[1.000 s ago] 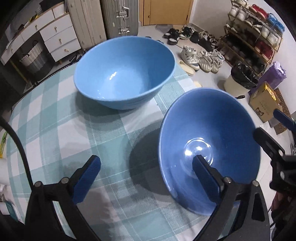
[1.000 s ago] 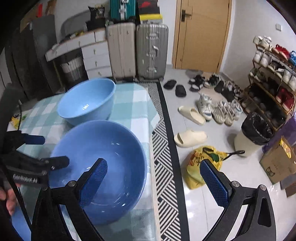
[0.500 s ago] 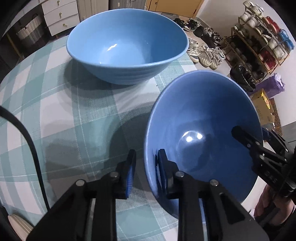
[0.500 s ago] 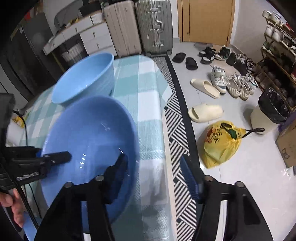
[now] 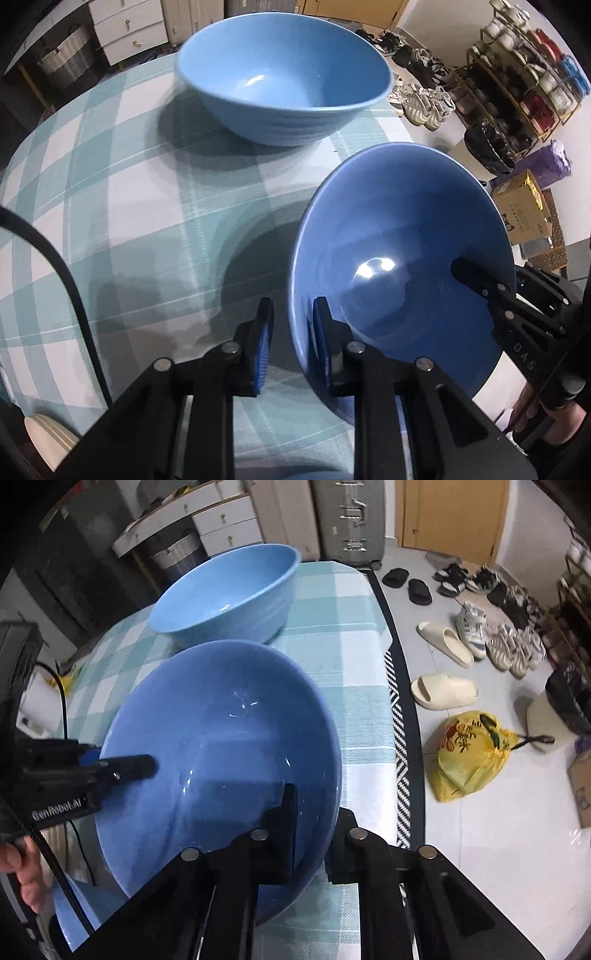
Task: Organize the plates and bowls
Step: 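Lift the blue bowl with both grippers toward the placed bowl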
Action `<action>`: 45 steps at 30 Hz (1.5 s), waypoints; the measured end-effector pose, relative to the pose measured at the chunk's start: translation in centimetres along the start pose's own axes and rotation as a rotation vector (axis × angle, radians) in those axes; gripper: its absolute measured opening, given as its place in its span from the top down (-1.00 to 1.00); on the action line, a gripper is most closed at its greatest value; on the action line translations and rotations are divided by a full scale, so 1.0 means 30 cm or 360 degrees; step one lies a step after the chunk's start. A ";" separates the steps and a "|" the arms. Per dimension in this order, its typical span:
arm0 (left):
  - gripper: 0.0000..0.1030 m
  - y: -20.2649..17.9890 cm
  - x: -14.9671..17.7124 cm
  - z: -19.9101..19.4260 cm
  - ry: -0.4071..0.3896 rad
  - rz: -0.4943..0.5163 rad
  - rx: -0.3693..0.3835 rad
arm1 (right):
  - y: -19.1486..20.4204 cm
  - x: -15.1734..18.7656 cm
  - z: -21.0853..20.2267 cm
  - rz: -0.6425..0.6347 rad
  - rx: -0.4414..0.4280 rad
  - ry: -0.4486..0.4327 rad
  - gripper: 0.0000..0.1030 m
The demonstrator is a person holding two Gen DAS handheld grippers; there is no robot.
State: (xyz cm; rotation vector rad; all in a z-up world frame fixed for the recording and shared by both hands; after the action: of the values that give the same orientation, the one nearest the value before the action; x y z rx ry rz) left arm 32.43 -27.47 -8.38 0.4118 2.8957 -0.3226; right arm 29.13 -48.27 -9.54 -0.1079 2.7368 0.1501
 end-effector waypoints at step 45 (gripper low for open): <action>0.83 0.146 0.161 -0.381 -0.0119 0.0086 -0.0129 | 0.322 0.007 -0.308 0.0111 -0.0285 0.0075 0.85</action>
State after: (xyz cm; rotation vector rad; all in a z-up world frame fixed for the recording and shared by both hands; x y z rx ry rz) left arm 27.29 -19.38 0.67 0.4533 2.8083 -0.2068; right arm 24.46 -39.82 -0.29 -0.0658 2.7707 0.4175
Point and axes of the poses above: each gripper's, at about its wrist camera, not at the fingertips, and z roughly the way its jaws point, y to its left, x to its underside, the point moved 3 cm from there along z, roughly the way its jaws point, and after that the axes turned 1 degree about -y, right-handed, at the moved point
